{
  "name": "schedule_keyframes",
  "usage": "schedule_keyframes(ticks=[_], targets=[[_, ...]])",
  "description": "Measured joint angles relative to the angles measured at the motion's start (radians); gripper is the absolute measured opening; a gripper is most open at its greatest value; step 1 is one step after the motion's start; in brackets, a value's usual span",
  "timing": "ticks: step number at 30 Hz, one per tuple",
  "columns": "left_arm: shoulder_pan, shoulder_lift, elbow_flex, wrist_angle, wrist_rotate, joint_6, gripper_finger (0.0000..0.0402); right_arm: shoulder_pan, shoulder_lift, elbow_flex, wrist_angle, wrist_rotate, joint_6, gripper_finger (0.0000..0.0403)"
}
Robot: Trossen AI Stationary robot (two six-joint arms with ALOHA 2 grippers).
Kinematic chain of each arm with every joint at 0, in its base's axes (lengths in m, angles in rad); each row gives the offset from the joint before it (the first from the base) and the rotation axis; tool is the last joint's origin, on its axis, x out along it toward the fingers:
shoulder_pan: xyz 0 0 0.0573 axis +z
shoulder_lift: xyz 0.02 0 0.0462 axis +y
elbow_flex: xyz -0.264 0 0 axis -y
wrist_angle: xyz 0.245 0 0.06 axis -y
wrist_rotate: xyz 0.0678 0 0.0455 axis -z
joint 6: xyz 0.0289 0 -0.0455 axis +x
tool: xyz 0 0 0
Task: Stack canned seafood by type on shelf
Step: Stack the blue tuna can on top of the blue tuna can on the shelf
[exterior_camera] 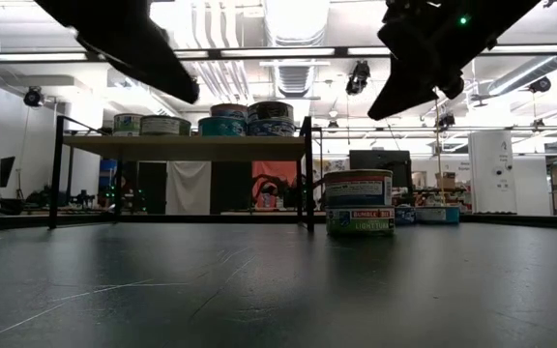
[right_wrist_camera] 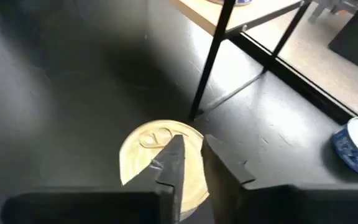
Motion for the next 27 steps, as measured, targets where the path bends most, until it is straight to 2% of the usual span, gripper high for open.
schedule_keyframes(ticks=[5,12,13,21,27], targets=[[0.016,0.084,0.000,0.129,-0.003,0.094,0.0206,-0.003,0.000,-0.007,-0.048,0.001,0.018,0.0013],[0.029,0.164,0.000,0.158,-0.105,0.117,0.0029,-0.014,-0.001,-0.067,-0.055,-0.003,0.089,0.0009],[0.030,0.172,0.000,0.171,-0.105,0.124,0.0015,-0.018,-0.001,-0.075,-0.060,-0.002,0.101,0.0009],[0.035,0.196,0.000,0.309,-0.106,0.223,0.0003,-0.090,-0.001,-0.101,-0.126,-0.001,0.230,0.0009],[0.042,0.197,-0.002,0.332,-0.106,0.247,0.0000,-0.190,-0.001,-0.104,-0.218,0.022,0.329,0.0009]])
